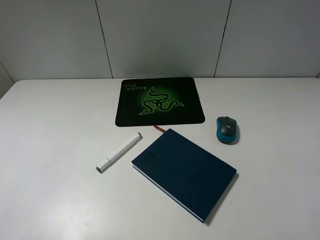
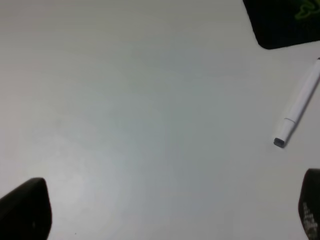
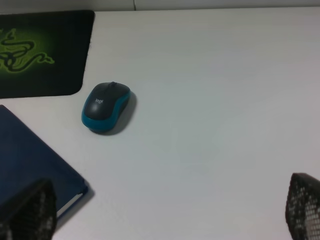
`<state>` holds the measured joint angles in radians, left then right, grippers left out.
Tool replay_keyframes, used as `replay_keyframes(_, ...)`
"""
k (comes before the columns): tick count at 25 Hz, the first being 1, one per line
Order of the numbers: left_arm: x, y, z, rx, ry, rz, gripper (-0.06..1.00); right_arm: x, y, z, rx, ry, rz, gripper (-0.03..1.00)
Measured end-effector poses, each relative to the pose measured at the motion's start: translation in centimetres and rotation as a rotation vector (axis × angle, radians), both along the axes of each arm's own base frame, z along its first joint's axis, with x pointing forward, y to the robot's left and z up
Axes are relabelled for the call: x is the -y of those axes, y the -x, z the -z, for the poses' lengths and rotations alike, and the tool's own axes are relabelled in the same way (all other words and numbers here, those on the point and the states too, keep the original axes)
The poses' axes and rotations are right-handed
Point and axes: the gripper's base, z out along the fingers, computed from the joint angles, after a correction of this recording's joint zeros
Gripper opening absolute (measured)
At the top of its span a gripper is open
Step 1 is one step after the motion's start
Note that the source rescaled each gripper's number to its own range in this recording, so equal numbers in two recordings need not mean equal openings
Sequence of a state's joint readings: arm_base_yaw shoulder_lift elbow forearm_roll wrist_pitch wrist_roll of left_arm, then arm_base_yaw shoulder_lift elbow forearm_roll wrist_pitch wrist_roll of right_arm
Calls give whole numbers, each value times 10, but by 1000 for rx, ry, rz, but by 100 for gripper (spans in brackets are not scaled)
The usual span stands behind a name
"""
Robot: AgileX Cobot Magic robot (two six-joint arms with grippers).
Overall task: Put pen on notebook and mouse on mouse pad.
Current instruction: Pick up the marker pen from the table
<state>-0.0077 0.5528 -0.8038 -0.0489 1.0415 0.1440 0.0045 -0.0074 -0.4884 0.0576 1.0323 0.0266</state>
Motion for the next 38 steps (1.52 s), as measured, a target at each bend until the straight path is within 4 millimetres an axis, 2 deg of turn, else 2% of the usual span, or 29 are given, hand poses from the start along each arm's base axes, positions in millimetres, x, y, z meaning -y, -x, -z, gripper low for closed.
replay_keyframes(7,5,-46,4,-179,52,16,99,0,0,0,0,0,0,100)
replay_keyframes(13,14,-80,20,-323,55,61,99,0,0,0,0,0,0,100)
replay_keyframes(24,54,-138,55,-498,-9,196,99,0,0,0,0,0,0,100)
replay_keyframes(38,111,-184,105,-632,-94,343,99,0,0,0,0,0,0,100)
